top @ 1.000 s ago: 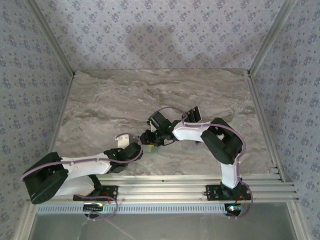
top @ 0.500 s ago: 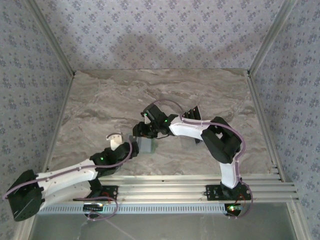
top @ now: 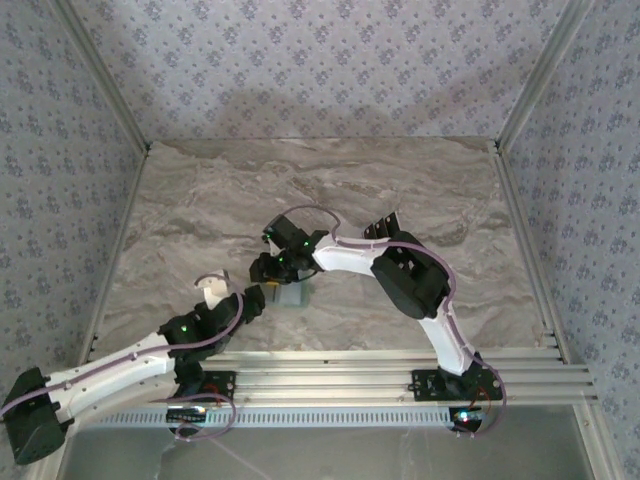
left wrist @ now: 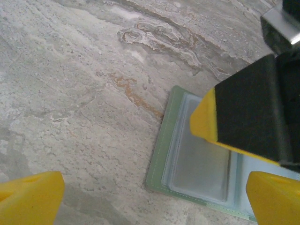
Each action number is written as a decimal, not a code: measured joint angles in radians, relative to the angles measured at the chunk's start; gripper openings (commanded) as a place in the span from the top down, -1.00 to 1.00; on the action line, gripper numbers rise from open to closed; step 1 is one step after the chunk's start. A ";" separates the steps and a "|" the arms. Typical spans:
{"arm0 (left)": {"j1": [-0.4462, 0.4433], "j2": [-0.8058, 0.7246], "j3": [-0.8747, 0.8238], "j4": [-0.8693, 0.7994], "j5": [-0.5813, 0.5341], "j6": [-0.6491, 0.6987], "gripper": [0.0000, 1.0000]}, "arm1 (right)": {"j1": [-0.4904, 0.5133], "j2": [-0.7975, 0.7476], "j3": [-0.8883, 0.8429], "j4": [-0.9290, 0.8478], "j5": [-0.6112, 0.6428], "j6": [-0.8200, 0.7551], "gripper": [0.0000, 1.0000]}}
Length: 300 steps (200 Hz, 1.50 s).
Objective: Put the credit cards into the card holder
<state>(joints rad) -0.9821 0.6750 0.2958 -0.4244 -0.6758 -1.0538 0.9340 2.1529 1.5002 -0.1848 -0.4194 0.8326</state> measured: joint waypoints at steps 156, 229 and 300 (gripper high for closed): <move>0.056 0.246 0.069 0.022 0.043 0.050 -1.00 | -0.140 -0.523 -0.128 -0.483 0.367 -0.305 0.14; 0.137 0.375 0.173 0.061 0.111 0.153 -1.00 | -0.233 -0.634 -0.230 -0.825 0.694 -0.414 0.41; 0.145 0.414 0.203 0.065 0.146 0.184 -1.00 | -0.272 -0.621 -0.275 -0.863 0.769 -0.450 0.47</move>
<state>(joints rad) -0.8368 1.0893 0.4988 -0.3592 -0.5297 -0.8696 0.6624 1.5314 1.2247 -1.0481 0.3492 0.3828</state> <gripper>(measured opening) 0.997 0.270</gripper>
